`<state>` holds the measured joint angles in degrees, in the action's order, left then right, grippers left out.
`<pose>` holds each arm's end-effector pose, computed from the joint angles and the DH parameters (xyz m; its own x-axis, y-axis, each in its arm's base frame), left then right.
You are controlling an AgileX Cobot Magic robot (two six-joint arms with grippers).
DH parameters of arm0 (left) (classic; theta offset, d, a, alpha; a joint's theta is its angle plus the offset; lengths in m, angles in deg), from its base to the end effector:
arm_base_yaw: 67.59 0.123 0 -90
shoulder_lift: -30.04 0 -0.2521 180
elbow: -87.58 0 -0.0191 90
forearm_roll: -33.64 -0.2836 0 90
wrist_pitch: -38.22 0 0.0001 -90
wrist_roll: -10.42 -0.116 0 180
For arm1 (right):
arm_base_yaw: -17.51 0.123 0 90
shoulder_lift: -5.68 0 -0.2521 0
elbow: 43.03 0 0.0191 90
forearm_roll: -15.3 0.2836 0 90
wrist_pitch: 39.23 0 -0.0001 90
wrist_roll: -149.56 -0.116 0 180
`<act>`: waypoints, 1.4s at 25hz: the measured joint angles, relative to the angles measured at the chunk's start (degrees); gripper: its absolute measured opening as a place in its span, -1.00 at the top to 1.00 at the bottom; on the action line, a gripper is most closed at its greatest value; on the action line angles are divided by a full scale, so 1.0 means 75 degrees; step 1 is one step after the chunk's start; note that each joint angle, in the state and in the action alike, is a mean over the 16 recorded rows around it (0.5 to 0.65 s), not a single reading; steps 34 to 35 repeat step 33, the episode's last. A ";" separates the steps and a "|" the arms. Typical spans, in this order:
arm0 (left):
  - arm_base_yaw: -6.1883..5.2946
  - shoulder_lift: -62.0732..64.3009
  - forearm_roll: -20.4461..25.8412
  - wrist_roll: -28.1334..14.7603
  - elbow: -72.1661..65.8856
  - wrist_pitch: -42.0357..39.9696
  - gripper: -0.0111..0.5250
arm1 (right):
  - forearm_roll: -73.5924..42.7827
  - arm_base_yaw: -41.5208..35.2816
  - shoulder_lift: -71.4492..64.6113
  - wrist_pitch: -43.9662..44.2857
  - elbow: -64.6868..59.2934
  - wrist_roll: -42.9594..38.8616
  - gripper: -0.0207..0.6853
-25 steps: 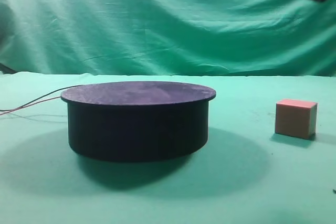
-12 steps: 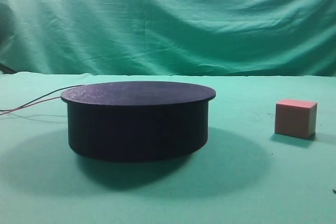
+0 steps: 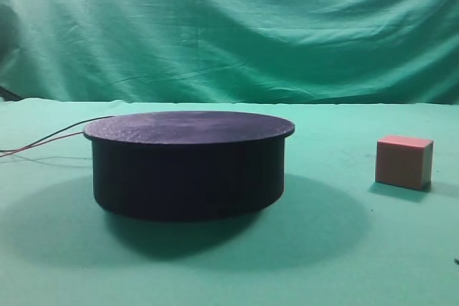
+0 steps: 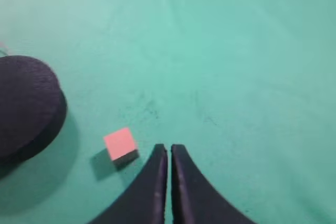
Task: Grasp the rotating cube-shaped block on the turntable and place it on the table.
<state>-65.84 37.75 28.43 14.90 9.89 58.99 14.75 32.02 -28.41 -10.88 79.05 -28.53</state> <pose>0.1425 0.0081 0.1664 -0.2775 -0.0016 -0.9607 -0.0595 0.9981 0.0155 0.1699 0.0434 0.2147 -0.4786 -0.1670 -0.8620 -0.2670 0.9629 -0.0383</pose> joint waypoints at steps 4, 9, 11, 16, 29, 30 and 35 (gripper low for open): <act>0.0000 0.0000 0.0000 0.0000 0.0000 0.0000 0.96 | -0.0024 -0.0507 0.1360 -0.0610 -0.1134 0.0027 0.94; 0.0000 0.0000 0.0000 0.0000 0.0000 0.0000 0.96 | 0.0048 -0.0829 0.2626 -0.0976 -0.2077 0.0032 0.94; 0.0000 0.0000 0.0000 0.0000 0.0000 0.0000 0.96 | 0.0084 -0.0875 0.2958 -0.1008 -0.2307 0.0033 0.94; 0.0000 0.0000 0.0000 0.0000 0.0000 0.0000 0.96 | 0.0169 -0.0894 0.3394 -0.0968 -0.2599 0.0040 0.94; 0.0000 0.0000 0.0000 0.0000 0.0000 0.0000 0.96 | 0.0227 -0.0894 0.3445 -0.0858 -0.2637 0.0074 0.94; 0.0000 0.0000 0.0000 0.0000 0.0000 0.0000 0.96 | 0.0228 -0.0894 0.3445 -0.0857 -0.2637 0.0075 0.94; 0.0000 0.0000 0.0000 0.0000 0.0000 0.0000 0.96 | 0.0230 -0.0894 0.3445 -0.0856 -0.2637 0.0080 0.94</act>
